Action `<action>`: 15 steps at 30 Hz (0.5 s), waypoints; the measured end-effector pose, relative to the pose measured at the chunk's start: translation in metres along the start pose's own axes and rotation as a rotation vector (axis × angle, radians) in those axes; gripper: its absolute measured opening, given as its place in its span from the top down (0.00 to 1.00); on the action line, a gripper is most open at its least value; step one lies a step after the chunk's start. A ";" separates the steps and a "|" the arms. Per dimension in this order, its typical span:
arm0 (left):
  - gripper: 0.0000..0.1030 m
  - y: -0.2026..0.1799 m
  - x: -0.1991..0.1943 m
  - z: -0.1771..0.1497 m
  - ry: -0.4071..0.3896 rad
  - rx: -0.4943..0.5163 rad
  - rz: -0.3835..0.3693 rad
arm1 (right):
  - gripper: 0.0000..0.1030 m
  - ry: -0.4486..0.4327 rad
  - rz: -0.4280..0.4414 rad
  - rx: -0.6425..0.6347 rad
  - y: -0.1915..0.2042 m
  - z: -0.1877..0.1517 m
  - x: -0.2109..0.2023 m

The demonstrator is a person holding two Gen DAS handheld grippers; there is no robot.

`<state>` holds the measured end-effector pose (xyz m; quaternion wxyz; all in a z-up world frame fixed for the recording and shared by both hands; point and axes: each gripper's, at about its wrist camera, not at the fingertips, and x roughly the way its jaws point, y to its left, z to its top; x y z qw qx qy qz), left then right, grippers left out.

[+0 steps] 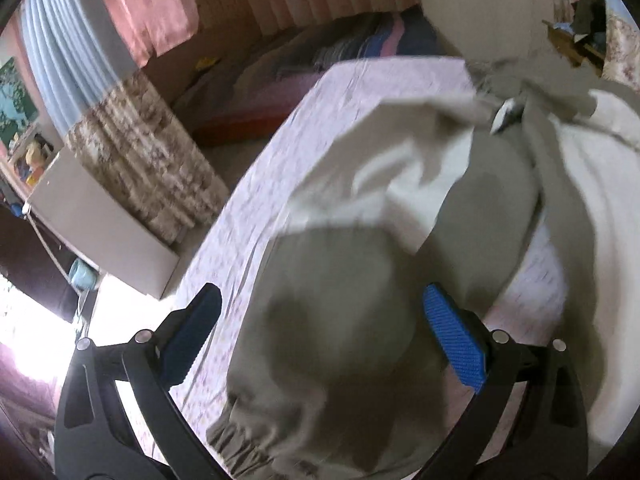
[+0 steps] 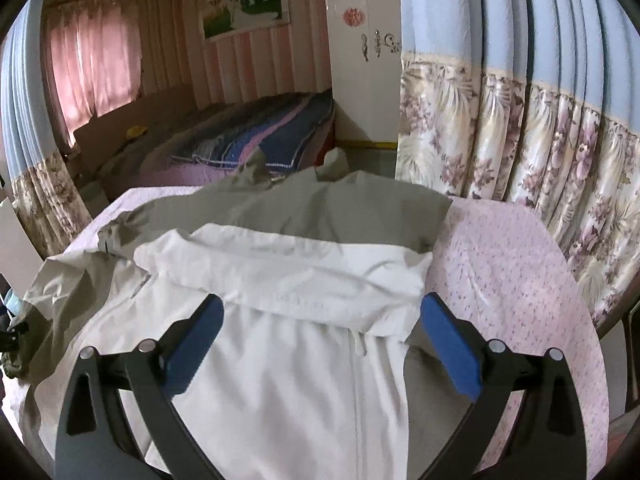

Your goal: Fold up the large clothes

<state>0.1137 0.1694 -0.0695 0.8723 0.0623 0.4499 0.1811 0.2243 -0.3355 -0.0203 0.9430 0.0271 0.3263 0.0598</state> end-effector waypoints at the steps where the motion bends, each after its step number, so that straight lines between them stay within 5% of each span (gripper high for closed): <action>1: 0.04 0.004 0.003 -0.004 0.015 -0.013 -0.012 | 0.04 0.002 0.005 -0.001 0.002 0.000 0.001; 2: 0.06 0.008 0.005 -0.009 0.027 -0.027 -0.031 | 0.04 0.002 0.007 -0.005 0.004 0.001 0.002; 9: 0.71 0.025 0.020 -0.020 0.064 -0.083 -0.169 | 0.04 0.011 -0.035 -0.062 0.016 0.007 0.011; 13: 0.89 0.034 0.031 0.000 0.044 -0.081 -0.091 | 0.04 0.011 -0.050 -0.089 0.016 0.013 0.014; 15: 0.90 0.047 0.040 0.022 0.015 -0.104 -0.012 | 0.04 0.011 -0.065 -0.104 0.016 0.016 0.017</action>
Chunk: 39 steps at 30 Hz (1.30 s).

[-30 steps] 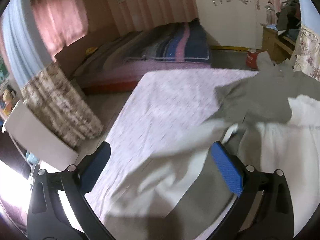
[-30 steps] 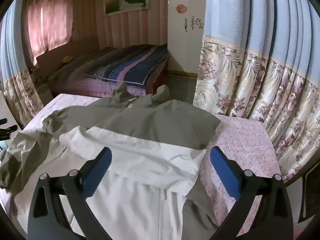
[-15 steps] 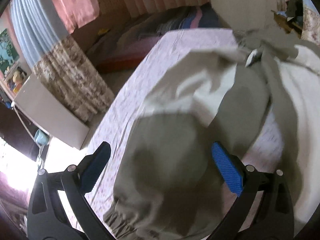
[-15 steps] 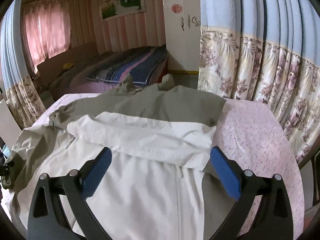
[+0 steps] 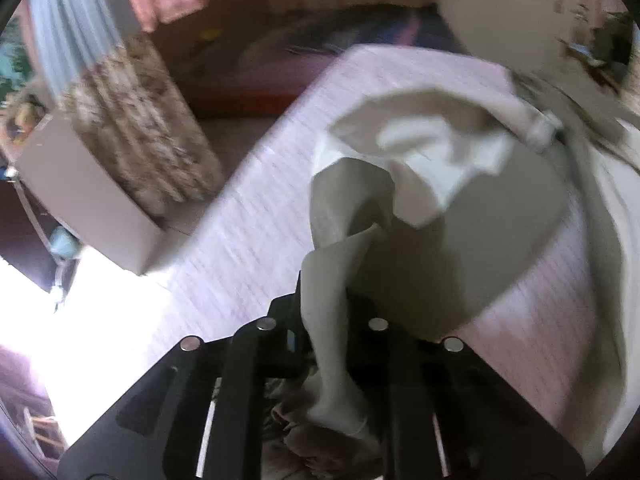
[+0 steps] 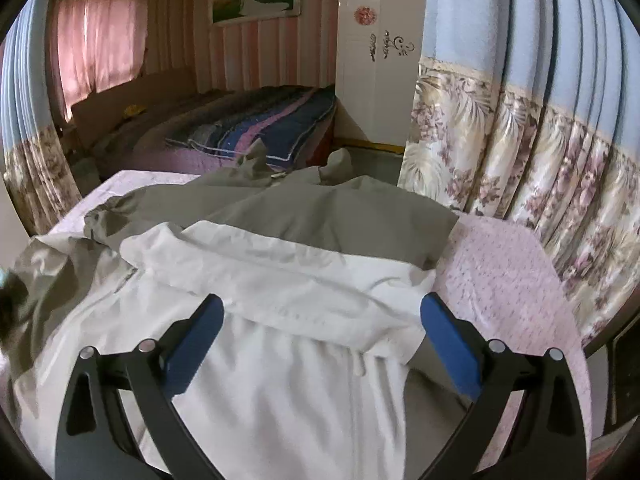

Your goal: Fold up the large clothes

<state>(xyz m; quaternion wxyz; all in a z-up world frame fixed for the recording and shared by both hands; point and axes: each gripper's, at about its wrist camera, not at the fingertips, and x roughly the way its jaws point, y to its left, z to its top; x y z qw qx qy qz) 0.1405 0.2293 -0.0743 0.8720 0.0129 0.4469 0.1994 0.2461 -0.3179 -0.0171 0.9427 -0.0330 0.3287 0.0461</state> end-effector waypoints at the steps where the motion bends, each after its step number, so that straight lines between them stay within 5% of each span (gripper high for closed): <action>1: 0.90 0.005 0.005 0.011 -0.015 -0.007 0.023 | 0.04 0.000 -0.013 -0.005 -0.001 0.001 0.002; 14: 0.89 0.001 0.048 0.199 -0.200 -0.065 0.056 | 0.04 0.023 -0.144 -0.004 -0.033 0.003 0.035; 21: 0.88 -0.005 -0.026 0.293 -0.437 -0.104 0.038 | 0.04 -0.030 -0.182 -0.008 -0.050 0.032 0.030; 25: 0.89 -0.015 -0.008 0.313 -0.379 -0.097 0.050 | 0.04 -0.019 -0.163 0.004 -0.055 0.039 0.041; 30: 0.90 -0.059 0.009 0.291 -0.374 -0.032 0.045 | 0.04 0.013 -0.141 0.006 -0.056 0.030 0.059; 35: 0.90 -0.108 -0.006 0.282 -0.384 -0.039 -0.209 | 0.04 0.008 -0.107 0.029 -0.055 0.028 0.059; 39: 0.90 -0.189 -0.041 0.266 -0.411 0.109 -0.380 | 0.04 -0.004 -0.102 0.035 -0.057 0.028 0.052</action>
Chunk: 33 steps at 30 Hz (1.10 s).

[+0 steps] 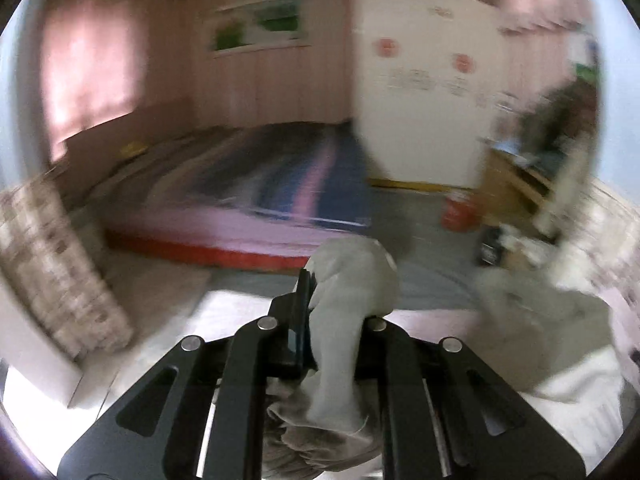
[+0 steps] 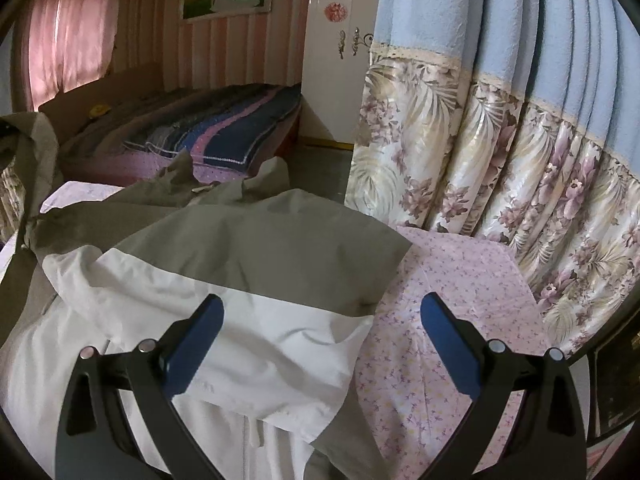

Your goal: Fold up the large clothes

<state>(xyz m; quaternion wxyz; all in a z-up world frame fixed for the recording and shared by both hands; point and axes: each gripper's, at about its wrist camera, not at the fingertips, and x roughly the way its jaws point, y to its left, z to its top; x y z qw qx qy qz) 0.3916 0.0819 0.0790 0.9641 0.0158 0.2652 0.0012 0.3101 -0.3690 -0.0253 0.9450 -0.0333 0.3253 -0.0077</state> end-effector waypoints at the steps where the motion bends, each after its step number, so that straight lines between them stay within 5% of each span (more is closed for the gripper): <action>1: 0.90 -0.028 -0.001 -0.002 0.004 0.045 -0.048 | 0.04 -0.005 -0.003 0.003 -0.002 0.000 -0.002; 7: 0.89 -0.177 0.015 -0.039 0.104 0.271 -0.214 | 0.04 -0.010 -0.007 0.064 -0.021 0.001 -0.006; 11: 0.79 -0.227 0.039 -0.073 0.195 0.437 -0.115 | 0.04 0.021 0.009 0.106 -0.028 -0.006 -0.001; 12: 0.63 -0.234 0.044 -0.083 0.222 0.485 -0.057 | 0.04 0.024 0.009 0.109 -0.029 -0.007 -0.001; 13: 0.34 -0.232 0.046 -0.086 0.237 0.517 -0.018 | 0.04 0.026 0.009 0.106 -0.029 -0.008 0.000; 15: 0.08 -0.230 0.040 -0.092 0.217 0.547 0.020 | 0.04 0.029 0.003 0.101 -0.029 -0.007 0.001; 16: 0.04 -0.224 0.034 -0.093 0.204 0.545 0.022 | 0.04 0.028 0.004 0.102 -0.030 -0.006 0.001; 29: 0.03 -0.135 -0.025 -0.095 0.167 0.452 0.013 | 0.04 0.043 0.007 0.047 -0.002 -0.001 0.003; 33: 0.09 -0.131 -0.034 -0.099 0.157 0.412 -0.083 | 0.04 0.038 0.008 0.052 -0.001 -0.001 0.002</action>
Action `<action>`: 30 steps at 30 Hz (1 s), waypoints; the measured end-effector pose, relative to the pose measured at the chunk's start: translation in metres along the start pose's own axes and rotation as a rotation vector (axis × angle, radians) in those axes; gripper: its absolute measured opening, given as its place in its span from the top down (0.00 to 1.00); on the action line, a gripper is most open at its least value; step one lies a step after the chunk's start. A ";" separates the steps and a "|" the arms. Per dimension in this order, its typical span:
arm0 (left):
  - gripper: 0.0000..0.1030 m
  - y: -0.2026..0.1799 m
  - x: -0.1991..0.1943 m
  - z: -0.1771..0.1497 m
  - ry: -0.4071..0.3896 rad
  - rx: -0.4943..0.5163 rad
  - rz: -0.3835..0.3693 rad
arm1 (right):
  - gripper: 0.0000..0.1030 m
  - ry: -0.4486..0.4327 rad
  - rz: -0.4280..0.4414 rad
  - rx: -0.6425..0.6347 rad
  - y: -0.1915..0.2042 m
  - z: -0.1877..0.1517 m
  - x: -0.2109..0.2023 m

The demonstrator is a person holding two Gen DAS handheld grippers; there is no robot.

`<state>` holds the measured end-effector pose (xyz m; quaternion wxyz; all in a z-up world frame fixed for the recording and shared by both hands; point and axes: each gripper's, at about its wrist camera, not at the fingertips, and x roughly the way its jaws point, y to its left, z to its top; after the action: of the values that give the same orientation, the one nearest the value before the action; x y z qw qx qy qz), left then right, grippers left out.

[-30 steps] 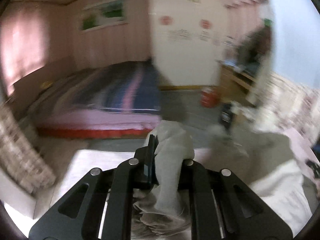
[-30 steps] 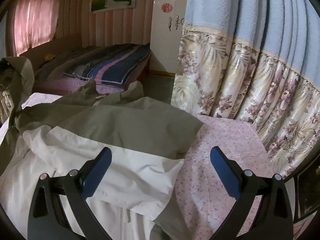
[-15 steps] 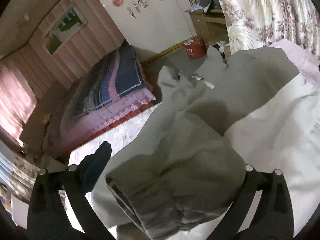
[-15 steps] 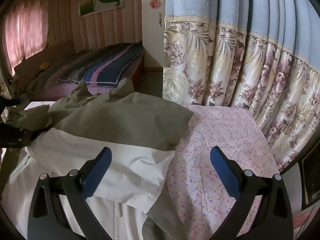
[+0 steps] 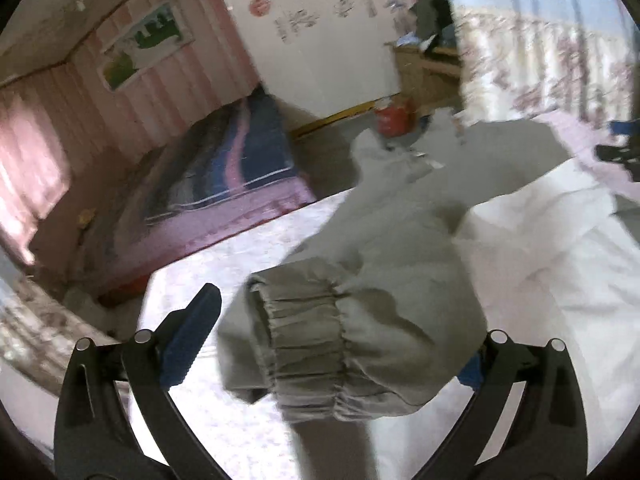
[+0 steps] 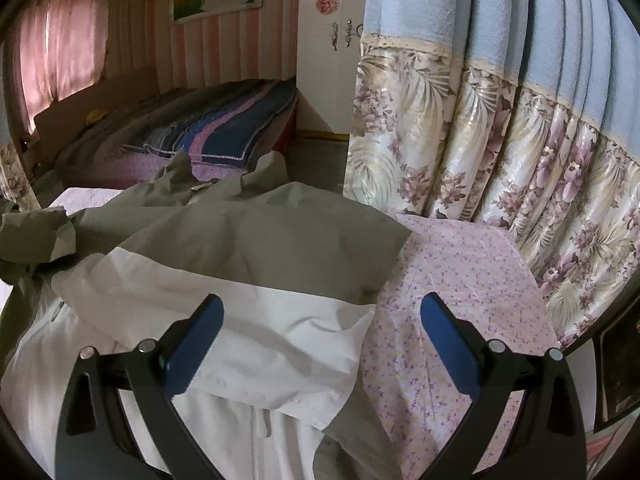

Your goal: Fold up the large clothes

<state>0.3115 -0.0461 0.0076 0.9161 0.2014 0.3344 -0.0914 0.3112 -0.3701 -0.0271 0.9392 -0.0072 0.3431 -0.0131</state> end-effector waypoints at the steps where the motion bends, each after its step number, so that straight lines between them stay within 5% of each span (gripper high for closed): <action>1: 0.23 -0.003 0.002 0.001 -0.001 -0.003 -0.038 | 0.04 -0.001 0.001 0.004 -0.001 0.000 -0.001; 4: 0.54 -0.010 0.017 0.013 0.044 -0.061 -0.178 | 0.04 -0.006 0.004 0.011 -0.003 0.000 -0.004; 8: 0.56 -0.006 0.035 0.044 0.074 -0.214 -0.422 | 0.04 -0.003 -0.005 0.012 -0.012 -0.002 -0.005; 9: 0.52 -0.004 0.039 0.051 0.090 -0.248 -0.470 | 0.04 -0.002 -0.007 0.017 -0.015 -0.003 -0.006; 13: 0.08 0.010 0.052 0.084 0.109 -0.430 -0.593 | 0.04 0.003 -0.012 0.052 -0.029 -0.006 -0.005; 16: 0.03 0.016 0.044 0.102 0.087 -0.464 -0.579 | 0.04 0.006 -0.014 0.057 -0.033 -0.007 -0.004; 19: 0.03 0.020 0.027 0.108 0.046 -0.469 -0.668 | 0.04 0.013 -0.020 0.050 -0.034 -0.005 -0.002; 25: 0.03 0.007 0.001 0.097 0.009 -0.272 -0.305 | 0.04 -0.005 0.002 0.044 -0.024 -0.003 -0.007; 30: 0.03 0.032 0.012 0.046 0.013 -0.194 -0.050 | 0.04 -0.020 0.040 0.023 -0.007 -0.002 -0.016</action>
<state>0.3565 -0.0370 0.0415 0.9265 0.1041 0.3525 -0.0801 0.2976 -0.3763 -0.0181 0.9426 0.0103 0.3337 0.0019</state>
